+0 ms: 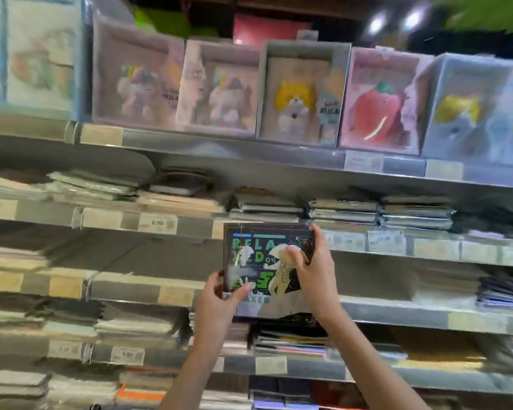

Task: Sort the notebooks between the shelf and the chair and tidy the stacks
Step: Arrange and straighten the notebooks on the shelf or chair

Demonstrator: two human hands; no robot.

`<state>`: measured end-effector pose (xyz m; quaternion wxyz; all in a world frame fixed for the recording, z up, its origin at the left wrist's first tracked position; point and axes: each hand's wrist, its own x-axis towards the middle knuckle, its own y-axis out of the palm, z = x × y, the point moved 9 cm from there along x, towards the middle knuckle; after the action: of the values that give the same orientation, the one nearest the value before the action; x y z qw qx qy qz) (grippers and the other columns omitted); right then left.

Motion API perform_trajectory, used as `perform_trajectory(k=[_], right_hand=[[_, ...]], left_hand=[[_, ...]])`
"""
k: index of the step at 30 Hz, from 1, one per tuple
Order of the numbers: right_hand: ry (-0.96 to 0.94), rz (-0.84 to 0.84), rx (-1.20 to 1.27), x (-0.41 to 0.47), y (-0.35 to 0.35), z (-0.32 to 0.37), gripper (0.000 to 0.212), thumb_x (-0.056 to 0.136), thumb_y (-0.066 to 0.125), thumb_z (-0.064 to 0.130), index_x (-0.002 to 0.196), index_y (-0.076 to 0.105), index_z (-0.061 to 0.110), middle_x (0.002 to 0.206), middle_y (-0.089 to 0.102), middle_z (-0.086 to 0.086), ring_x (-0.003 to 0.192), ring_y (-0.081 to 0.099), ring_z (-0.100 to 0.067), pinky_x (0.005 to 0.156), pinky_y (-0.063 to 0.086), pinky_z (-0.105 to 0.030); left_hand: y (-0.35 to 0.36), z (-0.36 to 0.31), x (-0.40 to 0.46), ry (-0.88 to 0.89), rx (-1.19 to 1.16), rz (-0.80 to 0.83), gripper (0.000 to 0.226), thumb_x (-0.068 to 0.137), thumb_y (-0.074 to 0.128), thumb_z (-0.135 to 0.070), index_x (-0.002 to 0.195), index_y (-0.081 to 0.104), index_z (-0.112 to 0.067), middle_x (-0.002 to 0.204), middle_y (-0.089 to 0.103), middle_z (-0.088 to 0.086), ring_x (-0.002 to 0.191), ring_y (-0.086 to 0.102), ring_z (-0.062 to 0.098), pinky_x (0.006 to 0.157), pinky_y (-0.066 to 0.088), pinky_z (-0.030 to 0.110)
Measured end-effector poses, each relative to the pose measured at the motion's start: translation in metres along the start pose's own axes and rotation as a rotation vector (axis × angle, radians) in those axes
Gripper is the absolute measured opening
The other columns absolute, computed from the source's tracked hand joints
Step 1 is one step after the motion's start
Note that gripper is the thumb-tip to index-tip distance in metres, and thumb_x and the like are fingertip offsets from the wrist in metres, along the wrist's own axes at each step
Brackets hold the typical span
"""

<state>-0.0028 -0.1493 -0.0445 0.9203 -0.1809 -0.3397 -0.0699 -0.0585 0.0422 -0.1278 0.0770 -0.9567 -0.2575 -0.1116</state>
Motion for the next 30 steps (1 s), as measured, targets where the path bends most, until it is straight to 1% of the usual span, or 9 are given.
perform_trajectory(k=[2, 4, 7, 12, 17, 21, 24, 27, 30], right_hand=[[-0.020, -0.019, 0.029, 0.020, 0.001, 0.013, 0.061, 0.091, 0.056, 0.026, 0.144, 0.027, 0.018, 0.137, 0.045, 0.003, 0.124, 0.042, -0.009, 0.102, 0.035, -0.024], [-0.023, -0.036, 0.031, 0.041, 0.004, 0.020, 0.061, 0.092, 0.055, 0.026, 0.145, 0.026, 0.017, 0.139, 0.042, -0.001, 0.129, 0.035, -0.014, 0.107, 0.033, -0.033], [0.017, -0.019, 0.034, 0.069, 0.017, 0.022, 0.060, 0.093, 0.054, 0.027, 0.144, 0.025, 0.019, 0.119, 0.040, -0.005, 0.124, 0.028, -0.019, 0.098, 0.035, -0.032], [0.081, 0.005, 0.041, 0.100, 0.036, 0.014, 0.063, 0.093, 0.054, 0.028, 0.145, 0.021, 0.017, 0.119, 0.035, -0.008, 0.122, 0.025, -0.021, 0.100, 0.031, -0.033], [0.169, 0.057, -0.009, 0.110, 0.042, 0.000, 0.068, 0.091, 0.056, 0.037, 0.146, 0.020, 0.017, 0.133, 0.033, -0.018, 0.127, 0.031, -0.031, 0.105, 0.035, -0.042], [-0.033, -0.013, -0.109, 0.092, 0.031, 0.015, 0.059, 0.095, 0.051, 0.026, 0.145, 0.023, 0.012, 0.149, 0.027, -0.008, 0.139, 0.021, -0.019, 0.114, 0.022, -0.033], [-0.243, -0.099, -0.224, 0.044, 0.029, 0.013, 0.051, 0.096, 0.046, 0.029, 0.143, 0.029, 0.019, 0.154, 0.016, 0.001, 0.140, 0.014, -0.014, 0.115, 0.021, -0.035], [-0.433, -0.121, -0.394, -0.008, 0.045, 0.002, 0.050, 0.096, 0.037, 0.037, 0.143, 0.027, 0.026, 0.156, 0.011, -0.001, 0.142, 0.010, -0.022, 0.109, 0.024, -0.042], [-0.495, -0.053, -0.495, -0.028, 0.069, -0.008, 0.054, 0.098, 0.031, 0.034, 0.149, 0.016, 0.026, 0.157, 0.004, -0.006, 0.141, 0.004, -0.039, 0.102, 0.033, -0.055]], left_hand=[[-0.004, -0.016, 0.021, 0.012, 0.035, -0.014, 0.059, 0.075, 0.074, -0.036, 0.125, 0.050, -0.016, 0.105, 0.058, -0.007, 0.093, 0.051, 0.012, 0.084, 0.042, 0.030], [-0.005, -0.032, 0.039, 0.041, 0.051, -0.006, 0.043, 0.075, 0.073, -0.035, 0.112, 0.054, -0.021, 0.092, 0.060, -0.011, 0.085, 0.055, 0.008, 0.079, 0.042, 0.028], [-0.005, -0.051, 0.066, 0.104, 0.088, 0.013, 0.029, 0.080, 0.070, -0.031, 0.103, 0.056, -0.022, 0.087, 0.063, -0.012, 0.082, 0.058, 0.004, 0.080, 0.047, 0.029], [-0.005, -0.064, 0.097, 0.079, 0.246, 0.027, 0.047, 0.082, 0.066, -0.041, 0.118, 0.057, -0.011, 0.108, 0.067, 0.004, 0.097, 0.062, 0.018, 0.085, 0.051, 0.035], [-0.004, -0.064, 0.108, 0.027, 0.366, 0.040, 0.029, 0.086, 0.062, -0.039, 0.102, 0.056, -0.015, 0.091, 0.061, -0.001, 0.081, 0.054, 0.014, 0.068, 0.040, 0.026], [-0.005, -0.070, 0.110, 0.038, 0.445, 0.040, 0.032, 0.085, 0.062, -0.041, 0.099, 0.059, -0.013, 0.088, 0.062, 0.001, 0.079, 0.055, 0.016, 0.066, 0.040, 0.026], [-0.007, -0.074, 0.110, 0.030, 0.477, 0.046, 0.034, 0.085, 0.062, -0.042, 0.096, 0.056, -0.010, 0.083, 0.058, 0.002, 0.076, 0.053, 0.017, 0.061, 0.038, 0.026], [-0.008, -0.075, 0.113, 0.017, 0.515, 0.050, 0.038, 0.084, 0.062, -0.046, 0.090, 0.054, -0.009, 0.076, 0.055, 0.002, 0.066, 0.051, 0.014, 0.054, 0.036, 0.026], [-0.009, -0.079, 0.112, 0.008, 0.533, 0.050, 0.040, 0.084, 0.062, -0.048, 0.083, 0.054, -0.009, 0.074, 0.056, 0.004, 0.066, 0.052, 0.017, 0.056, 0.038, 0.028]])
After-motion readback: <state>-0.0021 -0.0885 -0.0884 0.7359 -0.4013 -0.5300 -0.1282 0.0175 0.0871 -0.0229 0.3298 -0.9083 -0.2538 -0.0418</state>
